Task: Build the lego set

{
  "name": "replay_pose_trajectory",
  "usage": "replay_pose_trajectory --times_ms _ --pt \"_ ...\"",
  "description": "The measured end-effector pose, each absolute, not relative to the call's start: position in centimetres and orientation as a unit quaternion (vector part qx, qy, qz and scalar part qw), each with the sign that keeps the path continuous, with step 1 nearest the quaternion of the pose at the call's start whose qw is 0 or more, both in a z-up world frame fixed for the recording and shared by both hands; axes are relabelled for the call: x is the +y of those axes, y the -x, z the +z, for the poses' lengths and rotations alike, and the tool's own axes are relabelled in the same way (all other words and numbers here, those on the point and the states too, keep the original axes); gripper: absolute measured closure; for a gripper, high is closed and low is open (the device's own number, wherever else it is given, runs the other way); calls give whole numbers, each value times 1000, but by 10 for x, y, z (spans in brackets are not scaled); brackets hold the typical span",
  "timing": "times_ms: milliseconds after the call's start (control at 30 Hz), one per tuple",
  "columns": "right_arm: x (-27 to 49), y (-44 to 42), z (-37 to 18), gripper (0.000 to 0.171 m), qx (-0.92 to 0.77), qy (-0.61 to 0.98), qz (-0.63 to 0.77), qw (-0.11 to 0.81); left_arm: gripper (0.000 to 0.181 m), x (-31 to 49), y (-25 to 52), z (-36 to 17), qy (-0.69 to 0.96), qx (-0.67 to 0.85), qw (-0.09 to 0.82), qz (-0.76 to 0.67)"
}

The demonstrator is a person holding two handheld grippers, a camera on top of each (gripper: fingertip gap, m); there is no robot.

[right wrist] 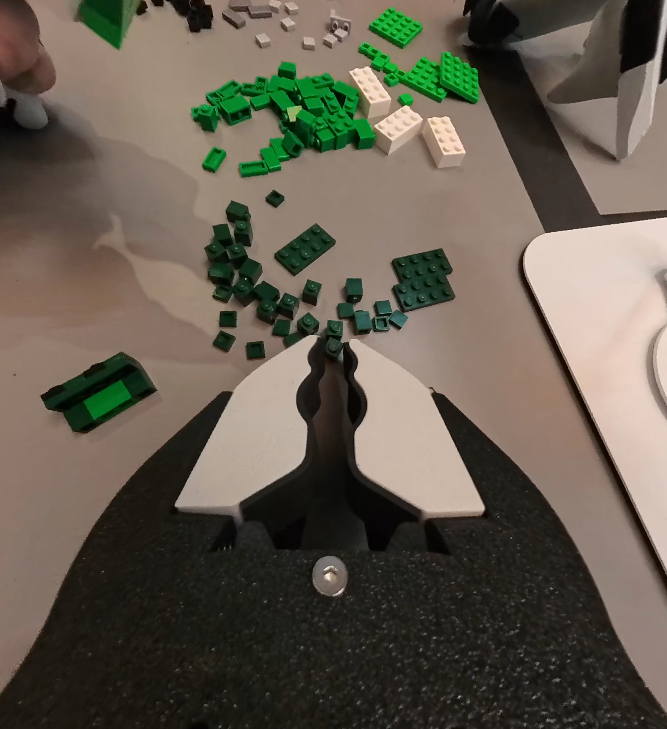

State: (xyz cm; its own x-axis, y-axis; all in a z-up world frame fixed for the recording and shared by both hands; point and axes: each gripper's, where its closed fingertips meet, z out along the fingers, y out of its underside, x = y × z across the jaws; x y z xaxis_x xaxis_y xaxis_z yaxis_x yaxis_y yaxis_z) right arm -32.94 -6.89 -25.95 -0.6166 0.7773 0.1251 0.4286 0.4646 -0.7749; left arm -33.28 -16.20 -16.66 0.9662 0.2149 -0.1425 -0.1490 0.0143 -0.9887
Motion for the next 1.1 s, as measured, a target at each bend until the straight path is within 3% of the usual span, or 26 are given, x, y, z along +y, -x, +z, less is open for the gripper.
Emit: replay_pose_trajectory --times_ms 167,367,500,700,867,1100 --pt "-66 331 -256 163 -819 354 349 287 145 -162 334 -167 691 -25 710 134" --pt "-70 320 -227 164 -770 254 315 493 144 -180 323 -159 672 -44 716 186" --pt "-81 282 -206 165 -725 270 334 539 145 -197 300 -155 658 -65 725 193" --pt "-87 212 -188 165 -668 325 373 557 145 -221 280 -155 656 -93 704 258" --pt "-94 170 -185 171 -653 339 391 553 145 -232 249 -155 646 -119 720 224" --pt "-100 143 -190 171 -662 341 394 539 145 -214 225 -162 680 -57 688 245"
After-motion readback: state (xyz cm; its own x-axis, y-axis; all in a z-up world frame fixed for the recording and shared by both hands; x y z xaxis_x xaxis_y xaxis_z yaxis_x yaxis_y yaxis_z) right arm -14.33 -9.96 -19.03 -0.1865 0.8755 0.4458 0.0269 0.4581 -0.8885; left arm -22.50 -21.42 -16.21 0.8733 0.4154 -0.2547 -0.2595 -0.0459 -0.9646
